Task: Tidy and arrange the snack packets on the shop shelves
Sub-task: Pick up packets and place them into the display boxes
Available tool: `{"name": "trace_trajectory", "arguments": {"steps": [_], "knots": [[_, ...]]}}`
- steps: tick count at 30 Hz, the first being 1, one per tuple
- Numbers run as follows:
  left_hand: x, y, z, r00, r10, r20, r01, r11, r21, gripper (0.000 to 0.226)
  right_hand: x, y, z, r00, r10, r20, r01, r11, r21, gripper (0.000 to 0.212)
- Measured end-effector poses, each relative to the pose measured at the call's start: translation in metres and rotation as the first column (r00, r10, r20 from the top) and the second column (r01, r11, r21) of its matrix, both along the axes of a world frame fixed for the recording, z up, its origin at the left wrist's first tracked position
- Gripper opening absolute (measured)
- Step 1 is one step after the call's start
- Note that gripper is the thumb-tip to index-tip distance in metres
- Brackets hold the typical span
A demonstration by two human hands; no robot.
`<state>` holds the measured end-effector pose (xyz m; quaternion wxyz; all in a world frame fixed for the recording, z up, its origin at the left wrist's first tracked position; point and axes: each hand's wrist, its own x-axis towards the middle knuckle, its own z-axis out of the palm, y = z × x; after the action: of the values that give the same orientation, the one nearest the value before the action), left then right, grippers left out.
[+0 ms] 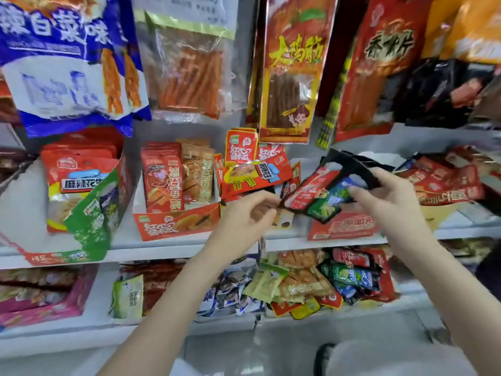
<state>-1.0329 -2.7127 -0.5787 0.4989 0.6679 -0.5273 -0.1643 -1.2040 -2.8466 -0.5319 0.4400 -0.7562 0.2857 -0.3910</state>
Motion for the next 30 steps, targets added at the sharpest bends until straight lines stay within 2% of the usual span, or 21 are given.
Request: {"name": "trace_trajectory", "arguments": {"steps": [2, 4, 6, 9, 11, 13, 15, 17, 19, 22, 24, 25, 26, 27, 28, 30], "knots": [[-0.007, -0.016, 0.007, 1.0, 0.027, 0.008, -0.027, 0.997, -0.07, 0.026, -0.015, -0.028, 0.022, 0.986, -0.054, 0.158, 0.044, 0.997, 0.066, 0.019], [-0.009, -0.036, 0.018, 0.998, 0.032, 0.053, -0.027, 0.995, -0.095, 0.026, -0.029, -0.059, 0.041, 0.975, -0.084, 0.205, 0.078, 0.996, 0.04, 0.022], [-0.01, -0.058, 0.032, 0.987, 0.014, 0.159, -0.003, 0.997, -0.073, 0.023, -0.038, -0.086, 0.051, 0.981, -0.069, 0.182, 0.075, 0.997, -0.024, 0.03], [-0.011, -0.092, 0.052, 0.926, -0.056, 0.374, 0.035, 0.997, 0.063, 0.019, -0.046, -0.12, 0.046, 0.993, -0.048, 0.104, 0.054, 0.997, -0.059, 0.035], [-0.011, -0.113, 0.06, 0.851, -0.096, 0.516, 0.021, 0.989, 0.149, 0.021, -0.046, -0.136, 0.034, 0.997, -0.075, -0.022, 0.069, 0.98, -0.188, 0.009], [-0.011, -0.129, 0.063, 0.787, -0.145, 0.6, 0.0, 0.972, 0.234, 0.029, -0.041, -0.149, 0.022, 0.949, -0.224, -0.222, 0.112, 0.898, -0.426, 0.03], [-0.011, -0.141, 0.06, 0.753, -0.218, 0.621, 0.006, 0.946, 0.325, 0.04, -0.034, -0.154, 0.006, 0.894, -0.277, -0.352, 0.009, 0.797, -0.603, 0.029], [-0.015, -0.152, 0.055, 0.703, -0.286, 0.651, 0.003, 0.917, 0.4, 0.05, -0.029, -0.154, -0.009, 0.832, -0.262, -0.489, -0.159, 0.732, -0.662, 0.017], [-0.019, -0.162, 0.053, 0.626, -0.323, 0.71, -0.033, 0.898, 0.439, 0.057, -0.028, -0.16, -0.02, 0.82, -0.259, -0.511, -0.201, 0.705, -0.68, 0.014], [-0.021, -0.176, 0.054, 0.55, -0.28, 0.787, -0.087, 0.918, 0.388, 0.065, -0.034, -0.159, -0.005, 0.849, -0.26, -0.461, -0.088, 0.789, -0.608, 0.02], [-0.025, -0.184, 0.056, 0.546, -0.225, 0.807, -0.074, 0.946, 0.315, 0.062, -0.045, -0.147, 0.014, 0.912, -0.222, -0.346, -0.017, 0.821, -0.571, 0.011], [-0.027, -0.188, 0.055, 0.547, -0.19, 0.815, -0.064, 0.962, 0.267, 0.056, -0.051, -0.14, 0.025, 0.939, -0.123, -0.321, -0.051, 0.874, -0.484, 0.006], [-0.028, -0.192, 0.055, 0.553, -0.15, 0.82, -0.056, 0.975, 0.216, 0.048, -0.055, -0.133, 0.035, 0.946, 0.025, -0.323, -0.139, 0.932, -0.335, 0.015], [-0.028, -0.196, 0.055, 0.565, -0.109, 0.818, -0.053, 0.984, 0.168, 0.039, -0.056, -0.129, 0.043, 0.92, 0.199, -0.337, -0.26, 0.954, -0.147, 0.026], [-0.027, -0.2, 0.054, 0.581, -0.08, 0.81, -0.054, 0.989, 0.137, 0.032, -0.055, -0.127, 0.047, 0.853, 0.319, -0.414, -0.351, 0.936, -0.001, 0.035], [-0.023, -0.206, 0.053, 0.614, -0.069, 0.786, -0.065, 0.988, 0.138, 0.029, -0.043, -0.129, 0.046, 0.674, 0.343, -0.654, -0.421, 0.906, 0.041, 0.038]]}}
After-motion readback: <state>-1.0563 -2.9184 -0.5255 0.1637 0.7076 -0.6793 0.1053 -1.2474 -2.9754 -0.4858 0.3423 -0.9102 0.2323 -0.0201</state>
